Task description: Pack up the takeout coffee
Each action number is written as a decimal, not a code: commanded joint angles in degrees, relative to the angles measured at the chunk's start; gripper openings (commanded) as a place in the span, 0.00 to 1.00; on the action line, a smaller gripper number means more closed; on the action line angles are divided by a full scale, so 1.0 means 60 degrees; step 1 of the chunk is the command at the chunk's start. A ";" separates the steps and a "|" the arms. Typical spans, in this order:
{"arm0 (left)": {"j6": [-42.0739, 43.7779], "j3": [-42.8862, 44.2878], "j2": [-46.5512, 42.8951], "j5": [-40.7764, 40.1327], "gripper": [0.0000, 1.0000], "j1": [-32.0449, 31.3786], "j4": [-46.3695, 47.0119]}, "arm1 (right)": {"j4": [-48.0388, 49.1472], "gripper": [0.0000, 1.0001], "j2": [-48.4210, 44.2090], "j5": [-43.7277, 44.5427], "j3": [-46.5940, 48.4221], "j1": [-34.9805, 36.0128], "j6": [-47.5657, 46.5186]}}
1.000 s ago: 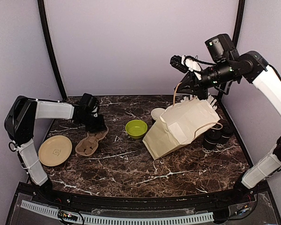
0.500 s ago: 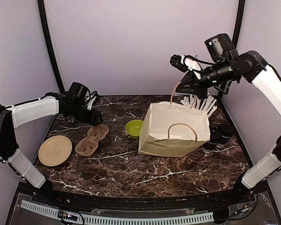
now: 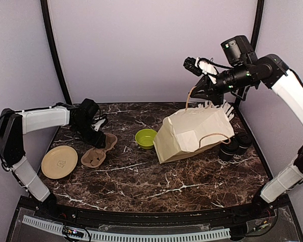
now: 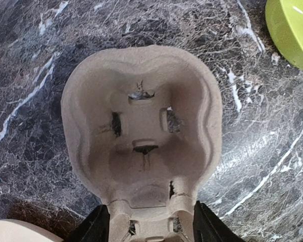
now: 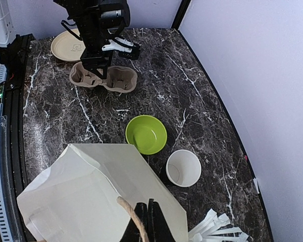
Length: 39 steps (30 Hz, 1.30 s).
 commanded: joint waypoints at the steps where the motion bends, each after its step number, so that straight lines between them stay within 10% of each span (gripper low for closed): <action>1: -0.0037 -0.0035 0.0059 -0.0659 0.59 0.0004 -0.0469 | 0.0431 0.00 0.0100 -0.0024 0.0200 -0.0043 0.0111; 39: -0.1064 0.0150 0.0969 -0.0588 0.42 -0.0363 -0.0741 | 0.0432 0.00 0.0344 -0.0013 0.0222 -0.0055 0.0166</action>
